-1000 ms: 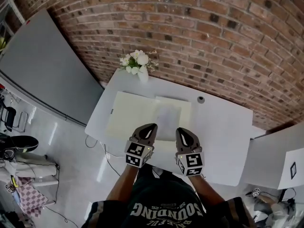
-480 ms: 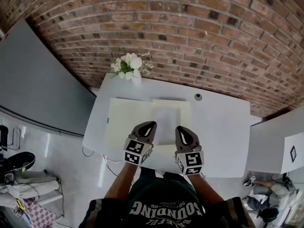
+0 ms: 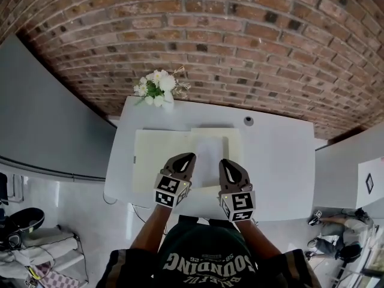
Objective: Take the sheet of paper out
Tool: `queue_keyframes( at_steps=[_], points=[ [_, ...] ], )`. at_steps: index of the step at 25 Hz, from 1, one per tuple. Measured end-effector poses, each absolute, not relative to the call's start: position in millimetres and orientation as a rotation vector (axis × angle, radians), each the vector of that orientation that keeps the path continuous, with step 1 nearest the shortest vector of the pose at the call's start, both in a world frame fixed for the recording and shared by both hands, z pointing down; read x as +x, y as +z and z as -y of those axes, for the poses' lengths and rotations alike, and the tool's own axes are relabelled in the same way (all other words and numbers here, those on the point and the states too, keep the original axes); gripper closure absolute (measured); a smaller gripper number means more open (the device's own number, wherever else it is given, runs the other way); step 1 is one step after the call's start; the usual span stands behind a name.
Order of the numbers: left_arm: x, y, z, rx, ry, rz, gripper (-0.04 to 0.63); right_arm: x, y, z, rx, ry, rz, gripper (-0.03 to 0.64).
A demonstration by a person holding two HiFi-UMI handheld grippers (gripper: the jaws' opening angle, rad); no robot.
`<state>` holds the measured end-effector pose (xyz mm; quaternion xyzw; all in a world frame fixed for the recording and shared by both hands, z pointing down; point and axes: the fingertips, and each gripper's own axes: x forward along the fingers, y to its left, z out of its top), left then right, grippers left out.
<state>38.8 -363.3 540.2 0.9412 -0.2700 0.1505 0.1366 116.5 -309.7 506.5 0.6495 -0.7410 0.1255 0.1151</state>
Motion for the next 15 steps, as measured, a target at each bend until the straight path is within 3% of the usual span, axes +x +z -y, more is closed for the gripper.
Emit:
queue_keyframes(
  at_steps=[15],
  points=[
    [41,590,374,2.595,0.493,0.697,0.580,123,538,315,1.896,0.451,2.109,0.545]
  ],
)
